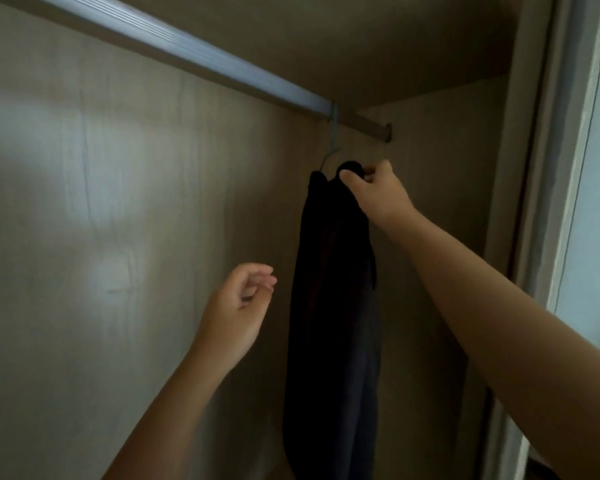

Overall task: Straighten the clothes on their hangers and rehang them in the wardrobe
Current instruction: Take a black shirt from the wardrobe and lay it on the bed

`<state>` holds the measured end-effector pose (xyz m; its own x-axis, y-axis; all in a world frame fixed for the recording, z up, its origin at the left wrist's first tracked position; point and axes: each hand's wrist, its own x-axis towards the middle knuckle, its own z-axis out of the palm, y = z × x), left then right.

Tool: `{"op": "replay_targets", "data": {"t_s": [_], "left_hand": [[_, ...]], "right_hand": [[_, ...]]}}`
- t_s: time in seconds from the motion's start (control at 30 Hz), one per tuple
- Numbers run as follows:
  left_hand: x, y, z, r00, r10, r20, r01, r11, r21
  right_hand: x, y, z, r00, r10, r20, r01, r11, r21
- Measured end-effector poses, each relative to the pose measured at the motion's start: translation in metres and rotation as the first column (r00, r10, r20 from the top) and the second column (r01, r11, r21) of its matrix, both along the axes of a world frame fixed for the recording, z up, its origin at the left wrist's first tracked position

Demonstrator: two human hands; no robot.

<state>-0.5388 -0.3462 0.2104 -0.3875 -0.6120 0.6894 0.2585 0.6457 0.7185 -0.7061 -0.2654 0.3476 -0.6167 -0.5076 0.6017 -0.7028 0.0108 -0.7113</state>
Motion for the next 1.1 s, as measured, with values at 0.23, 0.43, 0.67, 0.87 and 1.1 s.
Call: {"op": "replay_targets", "data": {"t_s": [0.23, 0.43, 0.67, 0.87, 1.1], "left_hand": [[0.003, -0.028, -0.002, 1.0, 0.019, -0.003, -0.019, 0.996, 0.087], [0.012, -0.035, -0.01, 0.998, 0.052, 0.022, -0.055, 0.992, 0.113], [0.021, -0.035, -0.005, 0.99, 0.101, 0.096, -0.108, 0.992, 0.07], [0.028, -0.032, 0.001, 0.99, 0.131, 0.043, -0.133, 0.99, 0.053], [0.044, -0.012, -0.005, 0.957, 0.289, 0.038, -0.284, 0.954, -0.091]], "right_hand": [[-0.018, -0.031, 0.042, 0.996, -0.083, 0.015, 0.073, 0.932, 0.356], [-0.047, -0.046, 0.021, 0.966, -0.224, -0.131, 0.255, 0.915, 0.314], [-0.06, -0.058, 0.019, 0.984, -0.068, 0.166, 0.071, 0.997, -0.012], [-0.052, -0.06, 0.018, 0.998, -0.056, 0.021, 0.058, 0.996, -0.074], [-0.028, -0.042, 0.008, 0.951, -0.109, -0.288, 0.084, 0.992, -0.097]]}}
